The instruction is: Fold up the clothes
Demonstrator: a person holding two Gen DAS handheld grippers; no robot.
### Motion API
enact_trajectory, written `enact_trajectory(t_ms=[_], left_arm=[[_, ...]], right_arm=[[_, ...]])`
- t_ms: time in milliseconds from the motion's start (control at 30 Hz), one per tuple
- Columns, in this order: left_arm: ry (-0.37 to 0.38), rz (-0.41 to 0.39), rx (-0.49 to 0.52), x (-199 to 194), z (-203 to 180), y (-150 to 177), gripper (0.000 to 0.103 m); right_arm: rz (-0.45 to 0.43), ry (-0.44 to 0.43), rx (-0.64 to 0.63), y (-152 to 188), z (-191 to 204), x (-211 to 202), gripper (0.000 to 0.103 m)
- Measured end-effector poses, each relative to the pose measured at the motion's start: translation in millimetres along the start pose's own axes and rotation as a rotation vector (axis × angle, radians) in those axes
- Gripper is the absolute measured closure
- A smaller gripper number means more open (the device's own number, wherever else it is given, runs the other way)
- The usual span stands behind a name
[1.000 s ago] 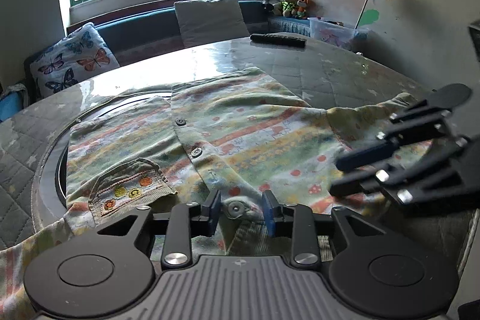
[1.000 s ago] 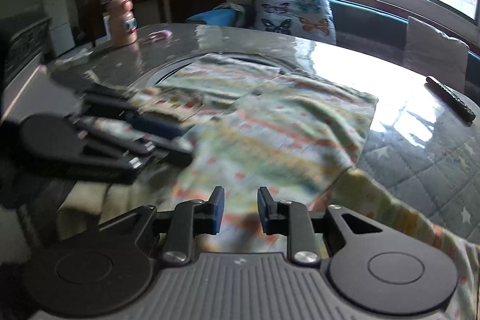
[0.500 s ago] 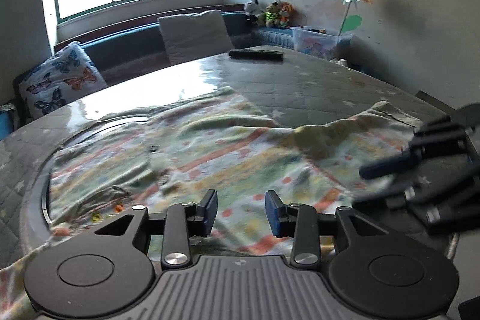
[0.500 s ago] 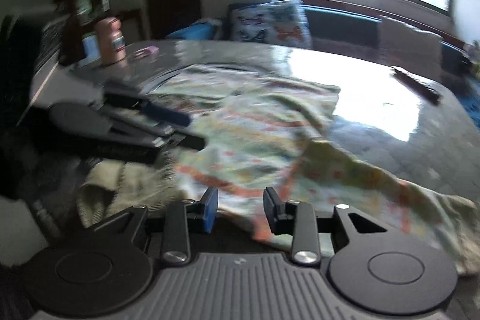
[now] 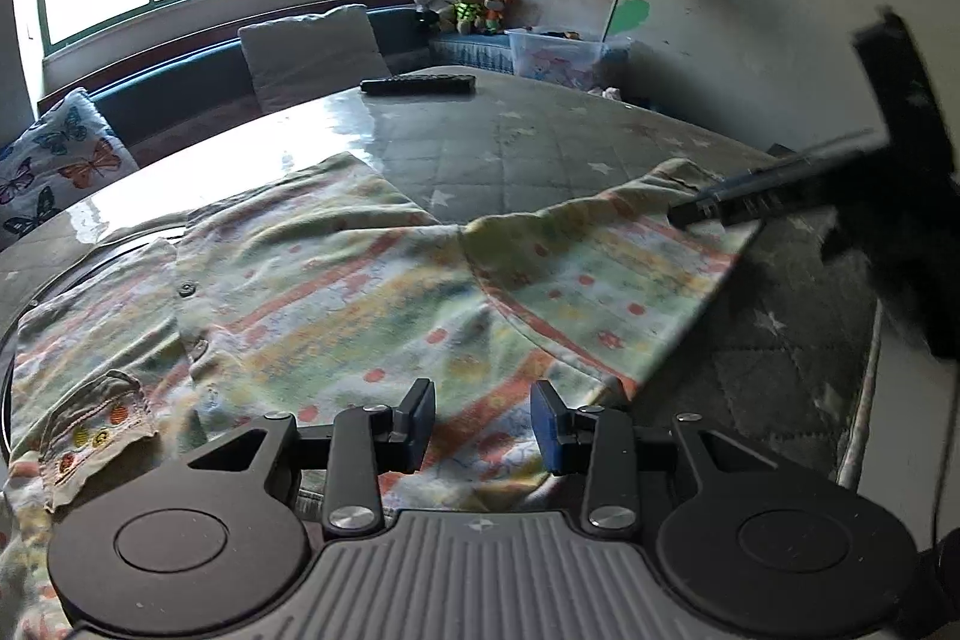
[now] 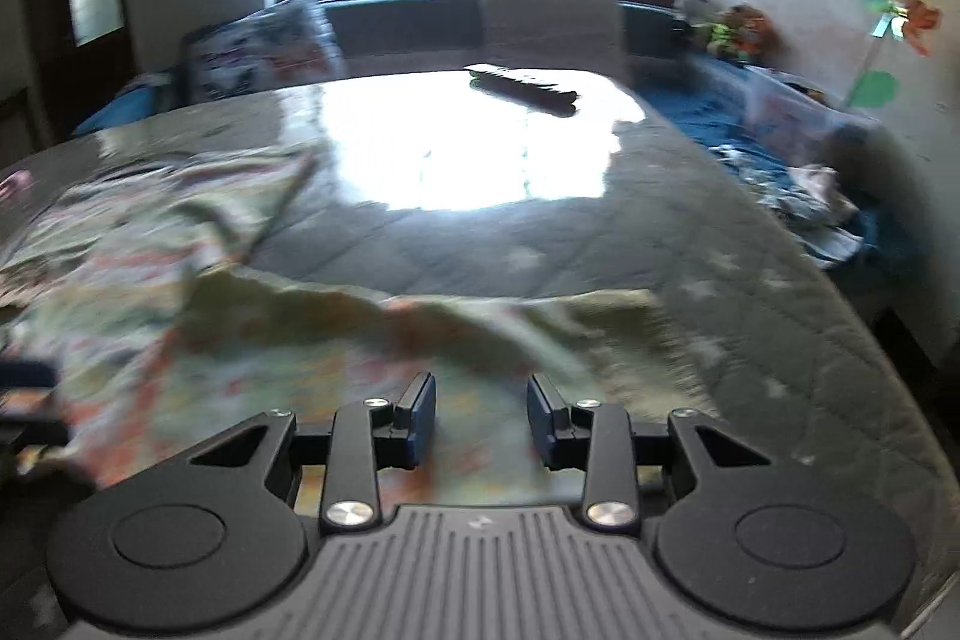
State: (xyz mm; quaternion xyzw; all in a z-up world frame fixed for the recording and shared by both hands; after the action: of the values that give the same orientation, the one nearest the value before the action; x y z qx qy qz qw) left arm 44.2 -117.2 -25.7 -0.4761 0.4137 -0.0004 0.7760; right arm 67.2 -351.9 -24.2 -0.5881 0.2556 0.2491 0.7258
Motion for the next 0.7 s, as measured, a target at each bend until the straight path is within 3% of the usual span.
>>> enact_trajectory(t_ms=[433,633,700], left_arm=[[0.02,0.015,0.041,2.9,-6.9,3.3,0.065],[0.019,0.017,0.035,0.2,-6.6,1.2,0.065],[0.016,0.012,0.033,-1.9,-7.0,-1.5,0.06]], right_arm=[[-0.053,0.056,0.016,-22.8,-15.7,40.4,0.071],[-0.068,0.024,0.072,-25.4,-22.8,26.9,0.069],[-0.086,0.037,0.079,-25.7,-27.9,17.7,0.067]])
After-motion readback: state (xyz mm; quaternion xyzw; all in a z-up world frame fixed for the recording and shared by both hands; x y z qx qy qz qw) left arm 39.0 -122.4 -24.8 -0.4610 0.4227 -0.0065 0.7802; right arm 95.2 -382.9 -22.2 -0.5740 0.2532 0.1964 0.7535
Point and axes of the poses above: each gripper's, at about its wrist camera, not at the fingertips, and x roughly the way its jaws point, z to its left, y to its underside, the point moved 3 cm from there along x, roughly the way its jaws point, and after that the axes turned 14 degrees about x, right-handed, at the moved point
